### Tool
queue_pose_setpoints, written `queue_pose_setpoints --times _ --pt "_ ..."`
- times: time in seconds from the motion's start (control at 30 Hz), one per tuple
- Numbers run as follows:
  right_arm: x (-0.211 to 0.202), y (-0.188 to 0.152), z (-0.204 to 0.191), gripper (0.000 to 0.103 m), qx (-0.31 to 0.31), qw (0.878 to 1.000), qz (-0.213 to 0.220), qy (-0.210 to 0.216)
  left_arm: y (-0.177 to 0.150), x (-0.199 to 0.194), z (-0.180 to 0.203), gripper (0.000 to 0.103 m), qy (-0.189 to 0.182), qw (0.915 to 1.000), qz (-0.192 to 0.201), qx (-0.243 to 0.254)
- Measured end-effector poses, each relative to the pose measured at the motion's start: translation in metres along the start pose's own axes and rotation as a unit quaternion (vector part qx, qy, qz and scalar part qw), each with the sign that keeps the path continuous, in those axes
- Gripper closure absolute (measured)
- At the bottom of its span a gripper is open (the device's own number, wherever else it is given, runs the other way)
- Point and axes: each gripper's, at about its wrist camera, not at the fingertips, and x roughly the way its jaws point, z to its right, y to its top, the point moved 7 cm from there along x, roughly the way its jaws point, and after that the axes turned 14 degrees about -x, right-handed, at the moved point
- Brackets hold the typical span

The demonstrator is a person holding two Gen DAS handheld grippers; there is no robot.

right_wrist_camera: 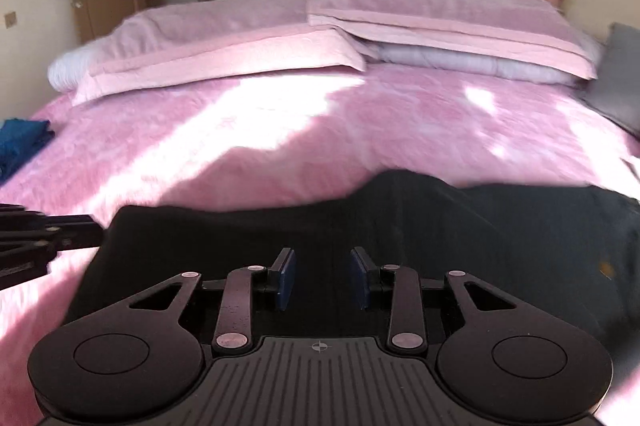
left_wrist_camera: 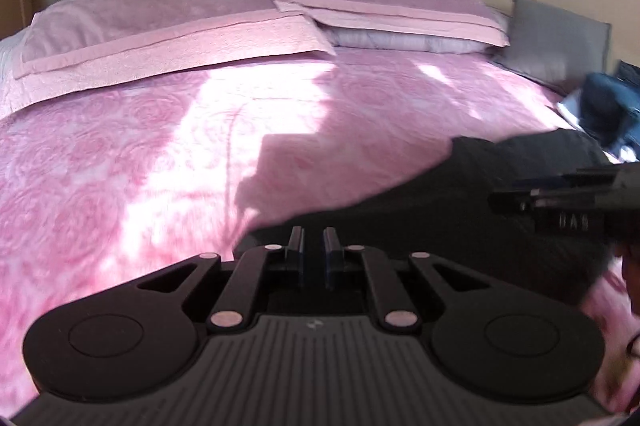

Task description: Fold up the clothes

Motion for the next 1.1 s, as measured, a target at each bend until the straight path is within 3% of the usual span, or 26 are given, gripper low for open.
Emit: queue_pose_setpoints --times 0.03,0.13,0.27,0.33,0.47,0.6,0.73,0.8,0.93,1.1 --pt "0.011 0.004 -0.001 0.069 -0.006 1.000 0.007 -0.003 -0.001 0.012 -0.002 0.095 0.006 1.0000 -0.006 0.004" --pt "0.047 -0.009 -0.001 0.069 -0.007 0.999 -0.045 -0.007 -0.013 0.040 -0.006 0.095 0.019 0.9995 -0.014 0.023" --pt "0.056 -0.016 -0.005 0.069 -0.027 0.998 -0.046 -0.016 -0.020 0.045 0.000 0.096 0.037 0.9979 -0.003 0.053" --pt "0.055 -0.017 -0.003 0.069 -0.021 0.999 -0.040 -0.008 -0.017 0.038 0.000 0.096 0.040 0.9982 -0.008 0.043" --pt "0.031 -0.019 0.010 0.069 0.016 1.000 -0.019 0.017 -0.013 -0.010 0.003 0.098 0.019 0.9998 -0.003 -0.010" --pt "-0.026 -0.034 0.012 0.069 0.039 0.999 -0.005 0.019 -0.040 -0.057 0.014 0.098 0.008 0.9988 -0.016 -0.046" --pt "-0.053 -0.051 -0.002 0.069 0.041 0.999 -0.011 0.025 -0.074 -0.061 0.015 0.097 0.020 0.9978 -0.028 -0.057" --pt "-0.042 -0.063 -0.012 0.069 0.020 0.999 -0.033 0.019 -0.088 -0.055 0.013 0.096 0.026 0.9976 -0.031 -0.057" --pt "-0.034 -0.068 -0.028 0.069 -0.026 0.998 -0.050 -0.005 -0.079 -0.049 0.019 0.096 0.058 0.9959 -0.050 -0.048" --pt "-0.059 -0.065 -0.022 0.069 0.020 0.998 -0.067 0.006 -0.079 -0.079 0.030 0.096 0.094 0.9930 -0.049 -0.053"
